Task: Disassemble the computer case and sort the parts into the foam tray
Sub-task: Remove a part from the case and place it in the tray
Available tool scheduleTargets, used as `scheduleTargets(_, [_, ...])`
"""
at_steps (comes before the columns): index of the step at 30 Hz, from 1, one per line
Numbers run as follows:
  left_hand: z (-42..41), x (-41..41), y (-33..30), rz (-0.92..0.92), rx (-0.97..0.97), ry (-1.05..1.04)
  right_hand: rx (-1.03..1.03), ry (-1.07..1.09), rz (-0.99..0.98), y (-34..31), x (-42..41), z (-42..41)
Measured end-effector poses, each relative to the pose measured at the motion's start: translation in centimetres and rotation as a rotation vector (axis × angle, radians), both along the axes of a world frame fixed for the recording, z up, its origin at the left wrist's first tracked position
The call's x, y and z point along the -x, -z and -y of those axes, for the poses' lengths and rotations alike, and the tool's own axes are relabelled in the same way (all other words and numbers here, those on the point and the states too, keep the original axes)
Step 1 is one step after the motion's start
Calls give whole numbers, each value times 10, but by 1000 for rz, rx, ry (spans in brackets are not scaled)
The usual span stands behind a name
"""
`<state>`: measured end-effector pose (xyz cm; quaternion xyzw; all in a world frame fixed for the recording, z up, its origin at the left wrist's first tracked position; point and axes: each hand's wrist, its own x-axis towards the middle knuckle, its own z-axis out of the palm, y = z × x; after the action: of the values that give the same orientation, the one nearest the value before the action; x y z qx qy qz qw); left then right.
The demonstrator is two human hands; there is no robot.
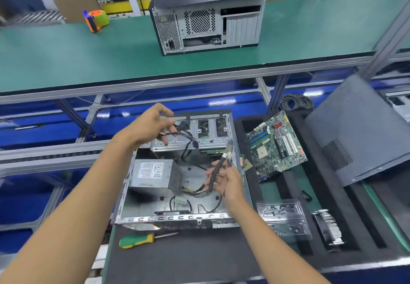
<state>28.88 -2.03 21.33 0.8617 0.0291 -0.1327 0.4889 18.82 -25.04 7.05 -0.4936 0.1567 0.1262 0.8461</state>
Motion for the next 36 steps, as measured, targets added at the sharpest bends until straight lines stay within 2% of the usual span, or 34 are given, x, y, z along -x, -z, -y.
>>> scheduleTargets(3, [-9,3,-15,113,-92,79,105,-29,-30,5,-3,-3])
scheduleTargets(6, [-17,4,-37,97,-103,267,247,-149,-61,15,-7,-10])
scheduleTargets(9, [-20,5,-61,104,6,357,358,-243,-27,25,-9,-12])
scheduleTargets(12, [-19,-2,-82,122,217,339,361,-258,-7,28,-10,-12])
scheduleTargets(16, [-10,-16,-92,171,99,280,349,-245,-38,27,-11,-13])
scheduleTargets(18, [-5,-23,-91,194,125,261,340,-223,-79,28,-12,-12])
scheduleTargets(22, [-1,-38,-84,214,173,252,489,-280,-57,27,-11,-14])
scheduleTargets(27, [14,-54,-62,175,229,110,549,-270,-31,25,-8,-17])
scheduleTargets(29, [19,-59,-54,118,306,140,530,-238,-25,23,-6,-17])
scheduleTargets(32, [22,-68,-43,53,405,301,499,-129,4,20,-7,-17])
scheduleTargets(34, [23,-77,-36,78,324,372,471,-39,10,18,-9,-18])
scheduleTargets(36, [27,-85,-26,151,44,362,468,36,2,18,-10,-19])
